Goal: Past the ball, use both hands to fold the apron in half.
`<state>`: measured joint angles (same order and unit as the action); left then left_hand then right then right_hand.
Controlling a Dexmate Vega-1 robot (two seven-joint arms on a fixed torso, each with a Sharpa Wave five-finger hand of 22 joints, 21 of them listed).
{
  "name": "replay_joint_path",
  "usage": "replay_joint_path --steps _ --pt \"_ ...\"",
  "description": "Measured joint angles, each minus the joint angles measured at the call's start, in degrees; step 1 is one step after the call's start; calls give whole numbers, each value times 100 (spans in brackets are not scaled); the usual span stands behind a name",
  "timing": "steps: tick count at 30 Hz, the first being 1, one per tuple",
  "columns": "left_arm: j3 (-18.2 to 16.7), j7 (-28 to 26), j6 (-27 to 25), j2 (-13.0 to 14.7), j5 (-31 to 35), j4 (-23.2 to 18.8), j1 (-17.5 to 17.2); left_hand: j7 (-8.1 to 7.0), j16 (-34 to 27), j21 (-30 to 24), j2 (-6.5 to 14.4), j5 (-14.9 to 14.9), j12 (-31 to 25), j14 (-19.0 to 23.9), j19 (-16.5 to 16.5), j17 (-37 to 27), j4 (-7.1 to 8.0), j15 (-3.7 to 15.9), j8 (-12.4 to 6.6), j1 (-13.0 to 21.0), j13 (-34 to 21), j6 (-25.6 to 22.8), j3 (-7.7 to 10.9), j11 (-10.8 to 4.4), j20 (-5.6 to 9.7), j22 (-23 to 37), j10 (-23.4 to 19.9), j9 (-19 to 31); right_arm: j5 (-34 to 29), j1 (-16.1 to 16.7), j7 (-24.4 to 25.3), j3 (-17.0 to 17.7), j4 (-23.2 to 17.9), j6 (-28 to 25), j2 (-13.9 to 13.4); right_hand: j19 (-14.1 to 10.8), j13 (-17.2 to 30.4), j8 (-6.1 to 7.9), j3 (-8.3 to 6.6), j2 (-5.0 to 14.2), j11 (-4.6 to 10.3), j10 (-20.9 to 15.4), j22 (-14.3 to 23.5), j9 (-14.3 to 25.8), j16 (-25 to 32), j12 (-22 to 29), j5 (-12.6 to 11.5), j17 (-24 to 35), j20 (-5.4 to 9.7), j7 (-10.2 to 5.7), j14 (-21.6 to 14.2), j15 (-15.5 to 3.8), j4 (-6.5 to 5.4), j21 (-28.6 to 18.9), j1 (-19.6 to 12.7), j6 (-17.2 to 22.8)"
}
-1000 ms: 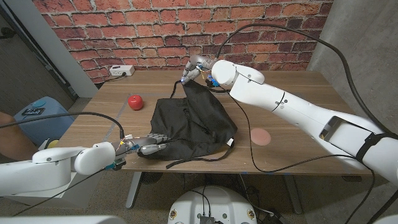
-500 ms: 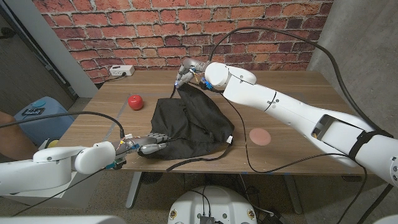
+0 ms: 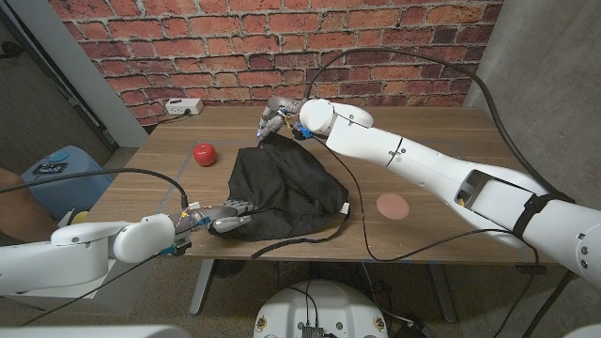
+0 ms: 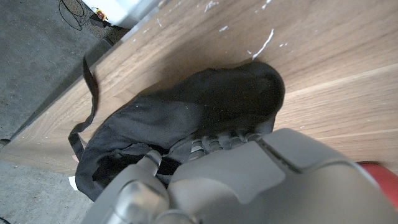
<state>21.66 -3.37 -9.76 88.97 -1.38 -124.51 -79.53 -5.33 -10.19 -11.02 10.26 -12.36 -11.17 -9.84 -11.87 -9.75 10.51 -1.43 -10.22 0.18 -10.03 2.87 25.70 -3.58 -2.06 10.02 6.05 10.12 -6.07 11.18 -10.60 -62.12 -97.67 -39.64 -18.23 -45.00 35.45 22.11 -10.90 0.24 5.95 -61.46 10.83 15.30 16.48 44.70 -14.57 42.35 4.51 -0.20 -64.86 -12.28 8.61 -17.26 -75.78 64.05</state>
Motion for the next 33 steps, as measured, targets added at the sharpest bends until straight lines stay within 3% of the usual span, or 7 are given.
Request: replay_joint_path --steps 3,5,19,23,24,33 --pt "28 0 0 0 0 -12 20 0 0 7 0 0 0 0 0 1 0 0 0 0 0 0 0 0 0 0 0 0 31 0 -15 0 0 38 0 0 -16 -9 0 0 0 0 0 1 -17 0 0 0 0 0 0 1 0 0 0 0" --pt "42 -19 -16 0 -14 -22 29 0 1 15 0 0 0 0 0 1 0 0 1 0 1 0 0 0 0 -1 0 0 54 -57 -25 -49 301 63 183 0 -13 -10 0 0 0 0 0 17 -17 0 0 0 0 0 -9 9 0 0 0 0" --pt "124 -54 -55 0 -39 -69 83 0 4 26 0 0 0 0 0 4 -18 0 1 0 3 0 66 0 0 -16 0 0 120 -190 -24 -218 1024 301 627 0 29 -21 24 0 0 0 0 30 -82 0 20 52 0 -1 -8 11 -24 0 0 0" --pt "101 -54 -55 0 -39 -70 59 0 4 27 0 0 0 0 0 1 -24 0 1 0 4 0 71 0 0 -20 0 0 112 -190 22 -218 1026 406 629 1 29 -22 48 0 2 -2 0 29 -83 -21 44 53 0 -1 -36 3 -48 0 0 0" --pt "86 -64 -55 0 -43 -70 47 0 4 27 0 0 0 0 0 1 -24 0 1 0 4 0 71 0 0 -20 0 0 107 -190 37 -281 1254 437 720 1 28 -22 48 0 10 -10 0 29 -95 -22 44 53 0 -1 -37 2 -48 0 0 0" --pt "-37 -64 -31 0 -53 -41 -58 0 4 27 0 39 0 0 0 0 -46 0 2 0 5 0 96 0 0 -22 0 0 11 -101 197 -343 1599 750 836 22 26 -30 71 0 53 -12 0 18 -145 -43 44 80 21 -55 -38 2 -71 0 1 10"
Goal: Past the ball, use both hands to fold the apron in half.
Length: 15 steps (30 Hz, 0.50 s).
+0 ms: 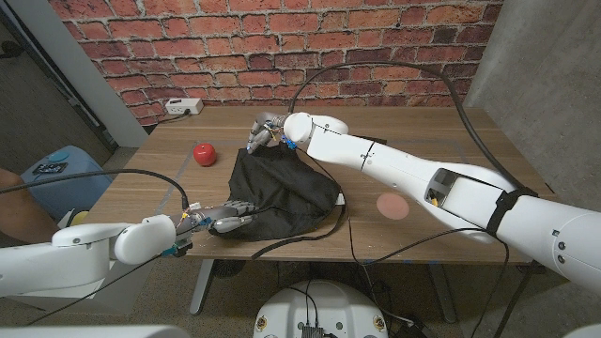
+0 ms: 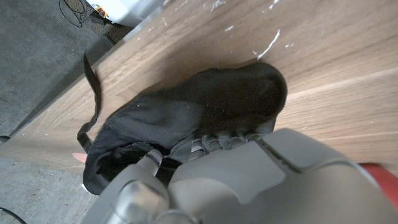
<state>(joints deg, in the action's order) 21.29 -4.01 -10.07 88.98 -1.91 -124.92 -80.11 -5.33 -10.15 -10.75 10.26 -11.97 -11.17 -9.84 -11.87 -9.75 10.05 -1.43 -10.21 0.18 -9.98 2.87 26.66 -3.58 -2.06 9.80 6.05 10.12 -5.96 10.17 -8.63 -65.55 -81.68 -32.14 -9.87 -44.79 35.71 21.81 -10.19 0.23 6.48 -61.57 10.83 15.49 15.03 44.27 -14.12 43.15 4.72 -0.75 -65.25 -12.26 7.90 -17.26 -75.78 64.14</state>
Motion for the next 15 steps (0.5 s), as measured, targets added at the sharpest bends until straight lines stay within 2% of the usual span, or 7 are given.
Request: replay_joint_path --steps 3,7,8,10,11,13,15 --pt "-42 0 16 0 -14 9 -36 0 0 8 0 0 0 0 0 0 22 0 0 0 1 0 22 0 0 -1 0 0 -25 51 44 -19 248 105 92 0 -6 0 0 0 0 0 0 -7 0 0 0 26 0 -31 0 0 0 0 0 31" --pt "-106 1 19 0 -19 21 -93 0 0 10 -29 0 0 0 0 0 13 0 0 29 1 0 31 0 0 -3 0 0 -52 65 87 -21 331 234 131 0 1 0 0 0 0 0 0 -8 -21 -22 0 26 0 -31 0 1 0 0 0 31" --pt "-115 2 20 0 -28 22 -101 0 0 10 -30 0 0 0 0 0 5 0 0 30 -1 0 39 0 0 -3 0 0 -56 83 92 -31 514 255 215 0 1 0 0 0 0 0 0 -9 -21 -22 0 26 0 -31 -8 9 0 0 0 31" --pt "-139 2 20 0 -28 23 -126 0 0 10 -28 0 0 0 0 1 5 0 0 31 -2 0 39 0 0 -4 0 0 -64 83 101 -31 514 300 215 0 1 6 0 0 0 0 0 -9 -21 -22 0 41 0 -31 -8 9 0 0 0 31" --pt "-161 2 20 0 -36 24 -148 0 0 10 -21 0 0 0 0 1 5 0 0 38 -4 0 39 0 0 -5 0 0 -73 87 108 -49 712 331 319 0 1 22 1 1 0 0 0 -10 -27 -22 0 51 0 -30 -8 9 -1 0 1 31" --pt "-192 2 20 0 -36 24 -178 0 1 10 0 0 0 0 0 1 6 0 0 60 -5 0 38 0 0 -6 0 0 -83 87 116 -49 712 371 319 0 1 26 24 2 0 0 0 -12 -43 -22 0 53 0 -31 -9 9 -24 0 2 31" --pt "-214 2 16 0 -46 25 -202 0 1 10 8 0 0 0 0 1 20 0 0 67 -5 0 52 0 0 -7 0 0 -89 87 117 -67 898 399 423 0 1 26 24 13 -1 1 0 -13 -43 -22 0 53 0 -31 -8 10 -24 0 13 31"
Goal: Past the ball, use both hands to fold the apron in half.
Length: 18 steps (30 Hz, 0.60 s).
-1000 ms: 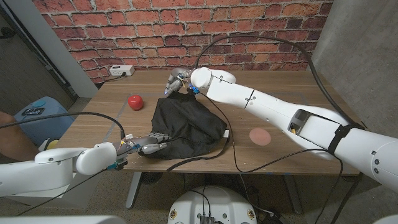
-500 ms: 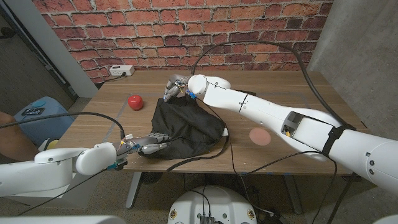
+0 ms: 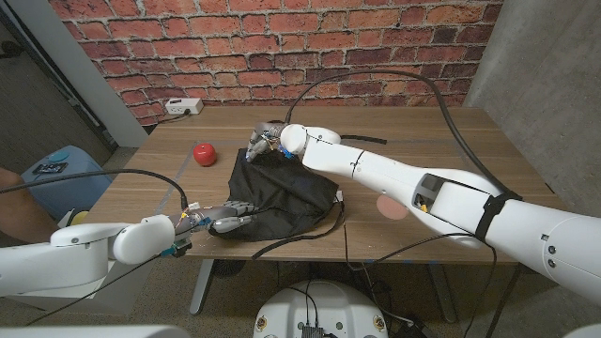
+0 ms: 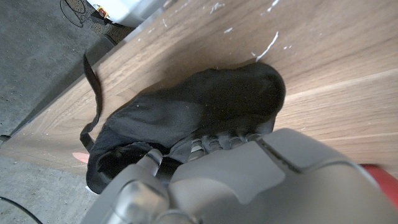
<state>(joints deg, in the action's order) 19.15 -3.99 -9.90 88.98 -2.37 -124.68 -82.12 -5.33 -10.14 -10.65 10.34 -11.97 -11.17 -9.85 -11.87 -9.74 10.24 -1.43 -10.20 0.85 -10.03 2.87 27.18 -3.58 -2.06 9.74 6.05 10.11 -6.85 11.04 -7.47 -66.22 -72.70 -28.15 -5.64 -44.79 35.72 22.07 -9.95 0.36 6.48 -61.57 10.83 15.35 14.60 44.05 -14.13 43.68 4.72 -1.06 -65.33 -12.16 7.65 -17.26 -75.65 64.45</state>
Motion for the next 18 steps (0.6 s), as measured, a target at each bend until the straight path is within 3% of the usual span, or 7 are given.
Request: replay_joint_path --steps 12,18 --pt "58 -10 -9 0 -25 -4 45 0 17 -14 0 0 0 0 0 3 -13 0 0 0 0 0 32 0 0 0 0 0 -21 -25 -22 -35 391 71 234 11 -9 -4 0 41 30 31 0 18 -80 -84 0 27 11 14 23 -19 0 0 42 -92" --pt "70 -16 -9 0 -24 -4 53 0 17 -20 0 0 0 0 0 3 11 0 0 0 0 0 56 0 0 2 0 0 -16 -36 -78 -49 486 71 310 53 -313 -156 62 133 -95 239 0 13 -264 -380 44 -106 -32 70 186 19 -63 0 209 -450"
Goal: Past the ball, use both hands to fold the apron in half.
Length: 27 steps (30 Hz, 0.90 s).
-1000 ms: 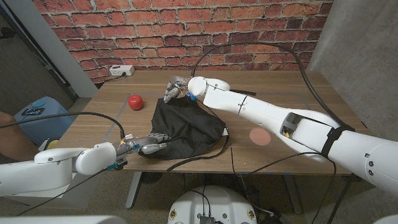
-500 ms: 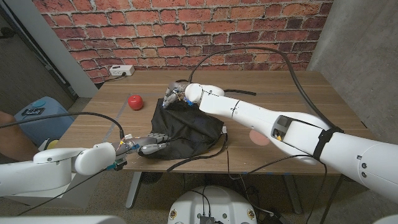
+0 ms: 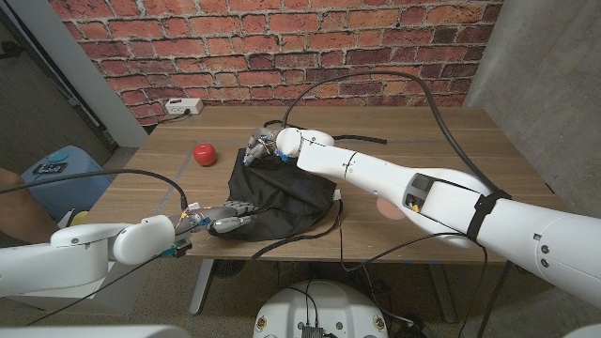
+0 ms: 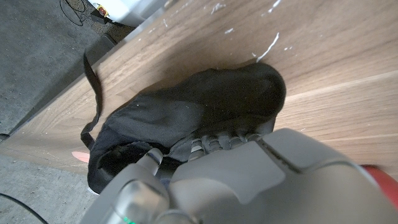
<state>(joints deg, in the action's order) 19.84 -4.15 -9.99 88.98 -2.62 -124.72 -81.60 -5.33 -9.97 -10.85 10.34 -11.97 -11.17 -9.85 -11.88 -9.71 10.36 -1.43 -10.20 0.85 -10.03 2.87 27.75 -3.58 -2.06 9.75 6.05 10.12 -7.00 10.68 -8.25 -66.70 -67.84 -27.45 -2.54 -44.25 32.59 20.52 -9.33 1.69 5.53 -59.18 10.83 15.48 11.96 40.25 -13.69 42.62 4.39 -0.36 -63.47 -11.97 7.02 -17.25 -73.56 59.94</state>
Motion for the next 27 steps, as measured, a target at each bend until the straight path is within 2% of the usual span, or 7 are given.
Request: replay_joint_path --steps 12,23,27 --pt "81 -28 21 0 6 -1 52 0 1 1 0 0 0 0 0 -5 -24 0 0 0 1 0 24 0 0 -1 0 0 80 -12 -196 -10 -110 -45 3 71 -347 -334 71 -46 -190 277 0 -60 -143 -394 45 -423 -71 223 103 85 -72 30 224 -521" --pt "191 -45 33 0 14 -6 157 0 1 3 0 0 0 0 0 -4 -24 0 0 -1 3 0 72 0 0 -2 0 0 198 -15 -402 6 -463 -55 -100 145 -520 -466 71 -38 -275 480 0 -136 -187 -625 45 -603 -146 333 236 136 -71 45 278 -688" --pt "233 -44 43 0 20 -7 208 0 1 3 0 0 0 0 0 10 -24 0 0 -1 3 0 72 0 0 -2 0 0 226 -15 -443 50 -750 -55 -208 144 -573 -466 71 -38 -306 511 -18 -139 -187 -669 45 -627 -145 343 266 165 -71 45 278 -698"
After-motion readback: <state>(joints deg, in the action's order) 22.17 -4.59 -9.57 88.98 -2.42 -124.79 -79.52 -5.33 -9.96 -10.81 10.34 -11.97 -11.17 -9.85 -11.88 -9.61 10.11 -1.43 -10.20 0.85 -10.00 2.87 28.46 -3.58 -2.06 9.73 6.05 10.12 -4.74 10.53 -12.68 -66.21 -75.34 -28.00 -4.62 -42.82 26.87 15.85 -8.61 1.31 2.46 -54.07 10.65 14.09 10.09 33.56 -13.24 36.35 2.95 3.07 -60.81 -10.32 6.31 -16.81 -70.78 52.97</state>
